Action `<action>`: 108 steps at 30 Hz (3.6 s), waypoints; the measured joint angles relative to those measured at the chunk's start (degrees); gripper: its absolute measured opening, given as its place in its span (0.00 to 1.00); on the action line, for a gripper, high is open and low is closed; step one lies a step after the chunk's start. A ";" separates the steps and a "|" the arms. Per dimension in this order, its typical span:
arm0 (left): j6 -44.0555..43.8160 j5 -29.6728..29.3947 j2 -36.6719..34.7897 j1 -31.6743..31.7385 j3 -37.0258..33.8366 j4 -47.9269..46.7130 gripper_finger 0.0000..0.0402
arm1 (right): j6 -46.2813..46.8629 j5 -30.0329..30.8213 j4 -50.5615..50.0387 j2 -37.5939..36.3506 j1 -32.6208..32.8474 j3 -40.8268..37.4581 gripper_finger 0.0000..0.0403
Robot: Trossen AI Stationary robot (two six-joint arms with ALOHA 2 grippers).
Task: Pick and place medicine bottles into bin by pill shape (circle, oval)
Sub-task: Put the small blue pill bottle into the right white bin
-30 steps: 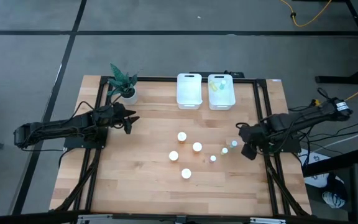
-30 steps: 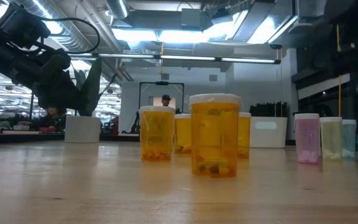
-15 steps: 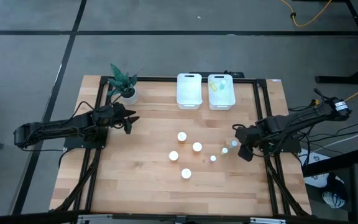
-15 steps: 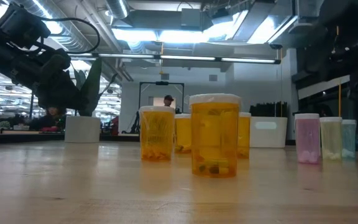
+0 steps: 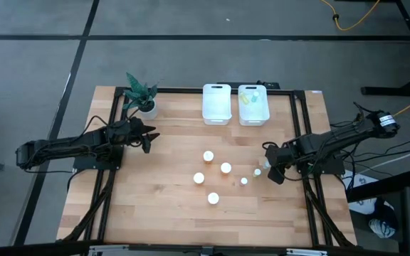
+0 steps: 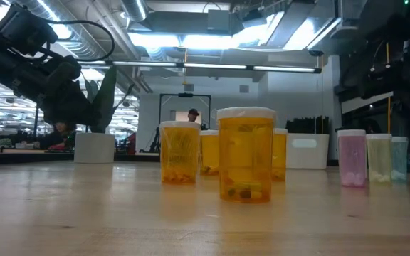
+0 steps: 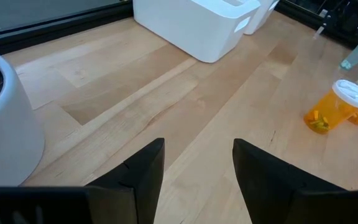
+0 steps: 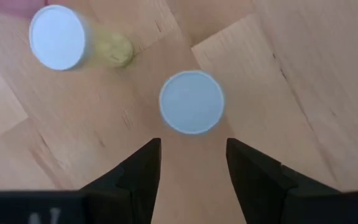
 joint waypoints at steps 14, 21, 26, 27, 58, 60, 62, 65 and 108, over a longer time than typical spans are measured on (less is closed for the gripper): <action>0.00 0.00 0.00 -0.01 0.00 0.00 0.45 | -4.17 3.98 2.44 0.72 -0.02 0.00 0.45; 0.00 0.00 -0.01 -0.01 0.02 0.00 0.45 | -7.25 4.00 3.53 0.72 -0.01 0.00 0.45; -0.02 0.00 0.00 0.01 0.00 0.00 0.45 | -7.25 4.00 3.76 0.72 0.00 0.00 0.45; -0.01 0.00 -0.01 -0.01 0.01 0.00 0.45 | -7.31 4.02 4.01 0.72 -0.02 0.00 0.45; -0.02 0.00 -0.01 0.00 0.01 0.00 0.45 | -14.24 7.16 5.55 0.72 0.00 0.00 0.29; -0.02 0.00 0.00 0.01 0.00 0.00 0.45 | -13.82 8.90 5.53 0.72 -0.01 0.00 0.28; -0.02 0.00 -0.01 0.01 0.01 0.00 0.45 | -10.61 13.25 5.15 0.72 -0.12 0.27 0.28; -0.01 0.00 -0.01 0.01 0.00 0.00 0.45 | -7.66 20.02 4.23 0.72 -0.77 2.54 0.28; -0.02 0.00 0.00 -0.01 0.01 0.00 0.45 | -36.25 16.56 13.68 17.87 -51.09 23.12 0.29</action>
